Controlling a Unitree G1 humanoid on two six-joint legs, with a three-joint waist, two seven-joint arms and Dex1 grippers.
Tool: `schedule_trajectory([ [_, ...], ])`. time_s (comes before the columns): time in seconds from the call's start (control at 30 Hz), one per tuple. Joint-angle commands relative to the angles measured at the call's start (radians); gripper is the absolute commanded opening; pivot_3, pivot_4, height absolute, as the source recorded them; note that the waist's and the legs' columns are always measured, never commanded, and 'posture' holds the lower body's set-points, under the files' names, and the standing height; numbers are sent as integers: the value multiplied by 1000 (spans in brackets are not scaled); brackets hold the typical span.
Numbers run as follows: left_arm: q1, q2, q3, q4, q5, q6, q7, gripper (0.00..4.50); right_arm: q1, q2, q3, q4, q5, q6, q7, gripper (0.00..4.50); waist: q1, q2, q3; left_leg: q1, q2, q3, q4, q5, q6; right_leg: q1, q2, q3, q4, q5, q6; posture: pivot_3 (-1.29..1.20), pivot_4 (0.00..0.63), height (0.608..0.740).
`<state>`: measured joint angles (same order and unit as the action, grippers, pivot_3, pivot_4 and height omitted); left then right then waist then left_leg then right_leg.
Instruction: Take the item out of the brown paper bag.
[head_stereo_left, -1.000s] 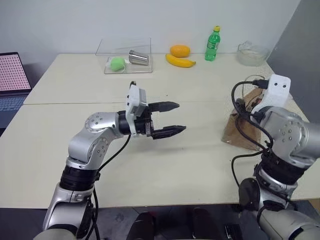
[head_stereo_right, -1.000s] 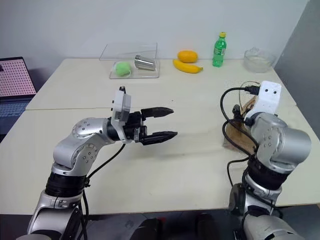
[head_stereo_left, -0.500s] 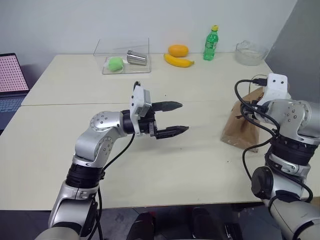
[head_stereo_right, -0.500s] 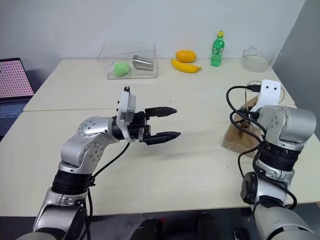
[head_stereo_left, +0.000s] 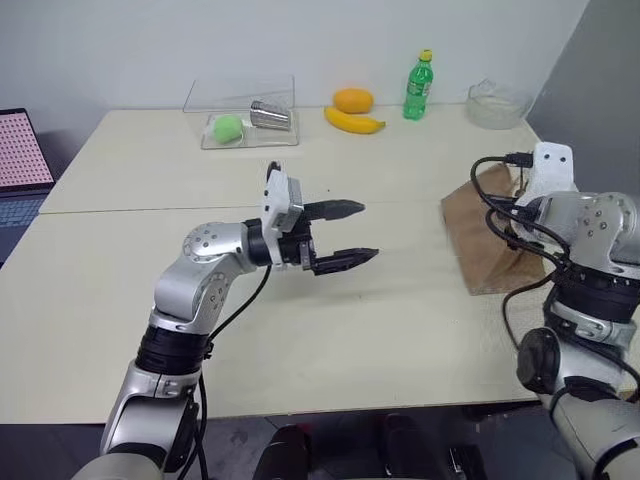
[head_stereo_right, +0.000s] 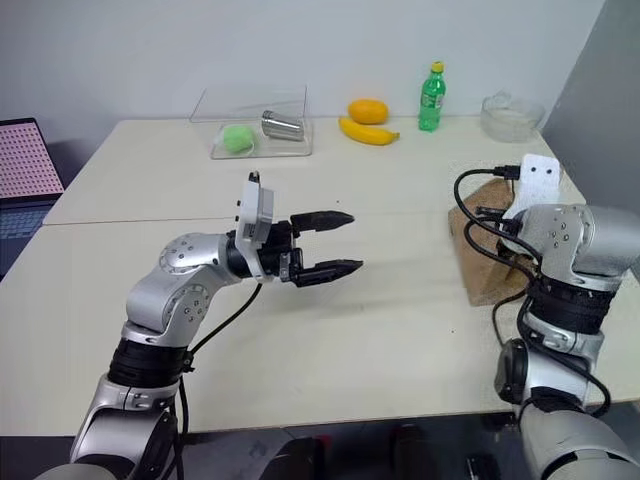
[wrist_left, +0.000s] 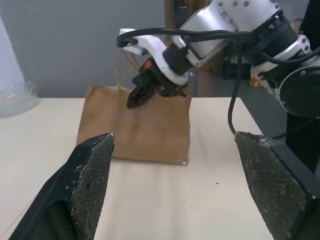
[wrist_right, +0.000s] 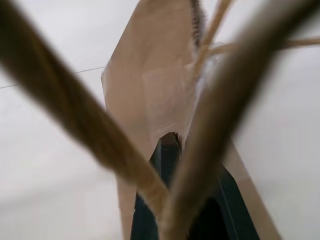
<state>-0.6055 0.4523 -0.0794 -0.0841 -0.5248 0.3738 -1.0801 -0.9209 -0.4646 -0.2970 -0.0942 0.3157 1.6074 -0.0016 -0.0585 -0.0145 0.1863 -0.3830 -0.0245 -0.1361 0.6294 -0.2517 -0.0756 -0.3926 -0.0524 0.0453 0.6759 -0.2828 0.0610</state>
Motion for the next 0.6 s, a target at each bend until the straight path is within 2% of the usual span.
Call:
schedule_trajectory([
  [0.03, -7, 21, 37, -31, -21, 18, 10, 4062, -29, -79, 99, -89, 106, -7, 150, 24, -1, 0, 0, -1, 0, 0, 0, 0, 0, -1, 0, 0, 0, 0, 0, 0, 150, 740],
  [0.17, 32, 49, 67, -68, -44, 68, 34, 4062, -21, -217, 290, -97, 130, -234, 390, 24, -2, 1, 0, -5, 0, 0, 0, 0, 0, -5, 0, 0, 0, 0, 0, 0, 150, 740],
  [0.3, 129, 70, 89, -155, -50, 106, 94, 4062, -68, -284, 480, 26, 13, -632, 623, 24, -4, 0, 1, -12, 0, 1, 1, 0, 0, -12, 0, 0, 1, 0, 0, 0, 150, 740],
  [0.43, 223, 59, 111, -253, -55, 132, 174, 4062, -139, -270, 615, 211, -129, -998, 793, 24, -6, 0, 1, -13, 0, 0, 1, 0, 0, -13, 0, 0, 0, 0, 0, 0, 150, 740],
  [0.6, 367, 38, 159, -386, -62, 153, 303, 4062, -271, -162, 747, 552, -329, -1486, 895, 24, -10, -1, 1, -13, 1, 1, 1, 0, 0, -14, -1, 0, 0, 0, 0, 0, 150, 740],
])
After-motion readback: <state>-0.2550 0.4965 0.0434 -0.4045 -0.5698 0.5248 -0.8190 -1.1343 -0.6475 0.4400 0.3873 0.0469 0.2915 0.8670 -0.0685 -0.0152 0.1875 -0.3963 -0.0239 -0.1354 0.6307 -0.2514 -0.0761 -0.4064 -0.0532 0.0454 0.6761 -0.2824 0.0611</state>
